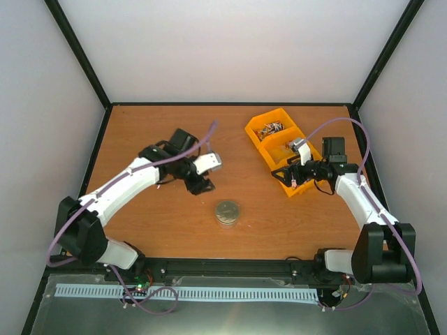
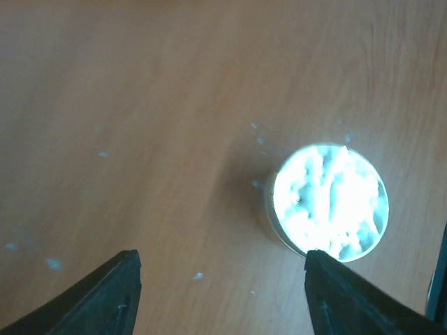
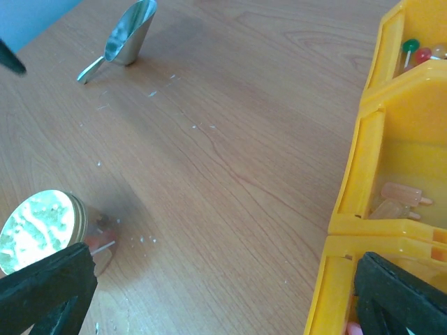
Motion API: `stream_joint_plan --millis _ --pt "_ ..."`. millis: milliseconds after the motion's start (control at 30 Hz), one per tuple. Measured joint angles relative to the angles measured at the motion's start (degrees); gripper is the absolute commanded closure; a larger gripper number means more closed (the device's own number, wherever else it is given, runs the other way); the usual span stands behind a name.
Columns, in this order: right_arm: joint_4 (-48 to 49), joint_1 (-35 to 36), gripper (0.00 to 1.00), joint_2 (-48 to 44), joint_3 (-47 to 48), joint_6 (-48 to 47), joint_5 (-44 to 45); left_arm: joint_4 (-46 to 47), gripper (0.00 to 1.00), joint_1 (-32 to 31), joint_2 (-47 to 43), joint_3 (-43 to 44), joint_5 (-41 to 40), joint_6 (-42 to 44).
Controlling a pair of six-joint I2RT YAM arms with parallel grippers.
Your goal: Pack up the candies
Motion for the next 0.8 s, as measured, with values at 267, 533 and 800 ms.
stream_joint_plan --millis 267,533,800 --pt "1.33 -0.44 0.0 -0.2 4.35 2.75 1.33 2.64 0.0 16.11 -4.2 4.94 6.86 -6.56" --pt "6.54 -8.44 0.0 -0.37 8.52 8.31 0.96 3.76 0.0 32.22 -4.42 6.73 11.89 -13.03" --pt "9.03 -15.45 0.0 -1.03 6.16 10.58 -0.28 8.72 0.0 43.76 -7.23 -1.18 12.66 -17.53"
